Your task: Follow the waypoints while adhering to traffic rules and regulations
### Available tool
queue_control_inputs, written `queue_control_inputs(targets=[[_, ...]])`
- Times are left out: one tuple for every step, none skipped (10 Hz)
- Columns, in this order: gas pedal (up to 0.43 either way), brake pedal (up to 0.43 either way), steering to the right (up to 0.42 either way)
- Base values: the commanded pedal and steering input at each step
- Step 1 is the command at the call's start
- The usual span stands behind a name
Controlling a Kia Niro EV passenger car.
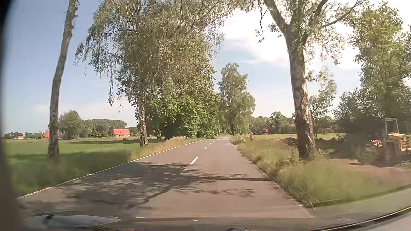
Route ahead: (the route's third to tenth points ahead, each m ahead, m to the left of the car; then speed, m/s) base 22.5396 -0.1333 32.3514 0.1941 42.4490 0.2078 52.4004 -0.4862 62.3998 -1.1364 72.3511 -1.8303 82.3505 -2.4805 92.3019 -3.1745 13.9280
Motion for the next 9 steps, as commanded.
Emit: queue_control_inputs(targets=[[0.138, 0.0, 0.0], [0.138, 0.0, 0.0], [0.138, 0.0, 0.0], [0.138, 0.0, 0.0], [0.138, 0.0, 0.0], [0.138, 0.0, 0.0], [0.138, 0.0, 0.0], [0.138, 0.0, 0.0], [0.138, 0.0, 0.0]])
